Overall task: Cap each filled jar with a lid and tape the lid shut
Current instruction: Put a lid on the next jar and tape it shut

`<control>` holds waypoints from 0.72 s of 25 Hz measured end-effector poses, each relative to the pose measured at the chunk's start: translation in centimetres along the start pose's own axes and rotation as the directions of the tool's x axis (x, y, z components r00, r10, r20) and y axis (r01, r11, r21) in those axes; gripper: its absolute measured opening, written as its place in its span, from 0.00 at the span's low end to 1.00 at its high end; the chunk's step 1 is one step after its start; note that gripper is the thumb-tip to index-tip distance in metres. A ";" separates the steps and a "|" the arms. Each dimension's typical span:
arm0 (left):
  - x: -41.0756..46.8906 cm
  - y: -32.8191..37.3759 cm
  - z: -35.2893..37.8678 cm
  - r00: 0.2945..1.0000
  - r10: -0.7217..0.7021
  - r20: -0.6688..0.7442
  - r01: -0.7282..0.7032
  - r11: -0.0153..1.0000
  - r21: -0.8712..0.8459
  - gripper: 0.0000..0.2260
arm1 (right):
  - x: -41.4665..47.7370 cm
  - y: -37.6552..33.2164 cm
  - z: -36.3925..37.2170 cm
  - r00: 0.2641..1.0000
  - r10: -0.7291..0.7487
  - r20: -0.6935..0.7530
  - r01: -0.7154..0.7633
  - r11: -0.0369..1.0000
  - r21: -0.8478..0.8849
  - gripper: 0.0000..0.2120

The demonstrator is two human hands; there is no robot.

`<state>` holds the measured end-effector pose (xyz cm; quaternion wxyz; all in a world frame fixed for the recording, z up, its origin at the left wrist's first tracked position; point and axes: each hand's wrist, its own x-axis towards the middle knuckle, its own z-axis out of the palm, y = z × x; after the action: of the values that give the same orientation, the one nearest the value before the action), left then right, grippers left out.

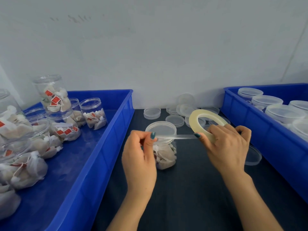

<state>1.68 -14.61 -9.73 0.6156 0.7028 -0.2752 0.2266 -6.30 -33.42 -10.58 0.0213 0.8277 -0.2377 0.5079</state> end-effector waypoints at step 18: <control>-1.1 -3.7 -0.6 0.917 -0.380 -0.120 0.357 0.918 -0.172 0.07 | -1.0 0.1 1.2 0.997 0.071 0.041 -0.069 0.996 -0.049 0.30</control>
<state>3.36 -13.58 -13.13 0.7164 0.6756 -0.1059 0.1381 -5.69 -33.46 -11.99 0.0180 0.8287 -0.2788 0.4849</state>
